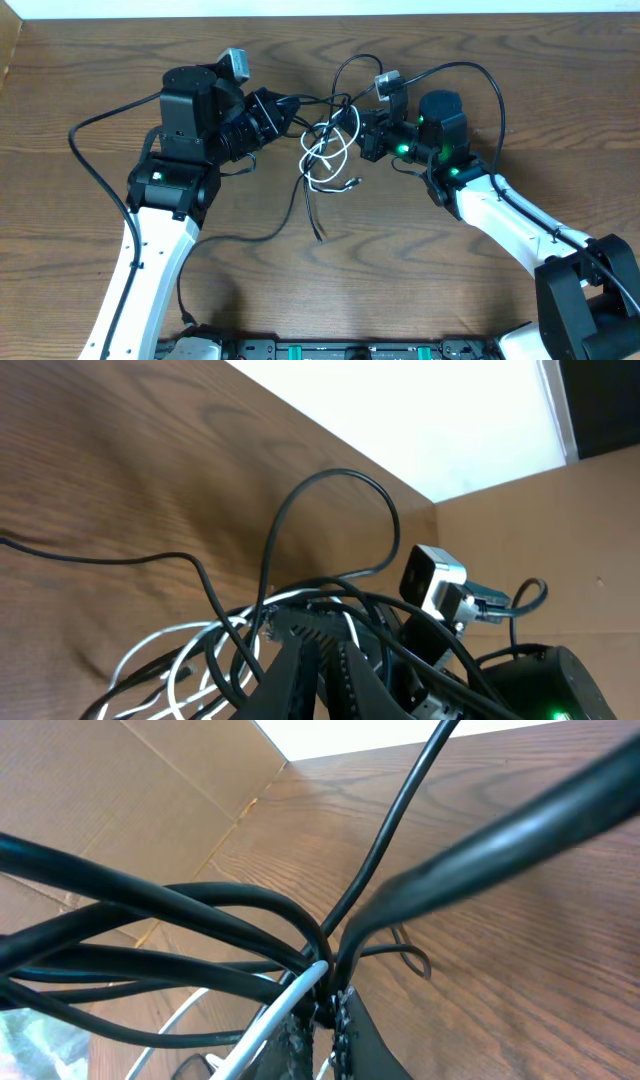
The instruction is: Untangle cables
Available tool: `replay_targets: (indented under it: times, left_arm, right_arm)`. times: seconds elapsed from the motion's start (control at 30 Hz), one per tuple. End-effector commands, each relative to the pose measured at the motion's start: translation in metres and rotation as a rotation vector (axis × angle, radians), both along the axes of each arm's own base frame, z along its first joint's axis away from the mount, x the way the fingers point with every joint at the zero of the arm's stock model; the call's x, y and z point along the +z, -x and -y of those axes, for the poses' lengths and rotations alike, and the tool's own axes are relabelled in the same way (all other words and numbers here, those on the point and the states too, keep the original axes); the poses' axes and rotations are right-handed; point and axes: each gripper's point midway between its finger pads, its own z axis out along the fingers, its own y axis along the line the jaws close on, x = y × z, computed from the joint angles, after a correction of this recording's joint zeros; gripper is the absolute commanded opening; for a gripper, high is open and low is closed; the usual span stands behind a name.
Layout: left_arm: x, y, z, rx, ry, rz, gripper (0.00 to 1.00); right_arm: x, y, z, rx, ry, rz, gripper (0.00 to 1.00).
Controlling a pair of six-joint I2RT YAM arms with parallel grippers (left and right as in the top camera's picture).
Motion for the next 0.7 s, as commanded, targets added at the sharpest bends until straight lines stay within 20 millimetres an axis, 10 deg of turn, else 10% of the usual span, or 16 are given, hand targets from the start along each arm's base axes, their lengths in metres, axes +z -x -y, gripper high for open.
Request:
replay_targets:
  times: [0.0, 0.23, 0.43, 0.67]
  left_arm:
    - [0.005, -0.003, -0.002, 0.012, -0.008, 0.019, 0.08]
    - [0.000, -0.012, -0.019, 0.060, -0.138, 0.083, 0.08]
    - [-0.019, -0.023, -0.068, 0.308, -0.317, 0.039, 0.11]
    - [-0.030, -0.020, -0.078, 0.342, -0.364, -0.006, 0.27]
  right_arm:
    - [-0.004, -0.005, 0.006, -0.026, 0.003, -0.013, 0.01]
    - [-0.006, -0.006, 0.023, -0.006, -0.039, -0.092, 0.01]
    - [0.023, 0.017, 0.018, 0.209, -0.139, -0.021, 0.01]
    - [0.049, 0.033, 0.014, 0.338, -0.199, 0.078, 0.01]
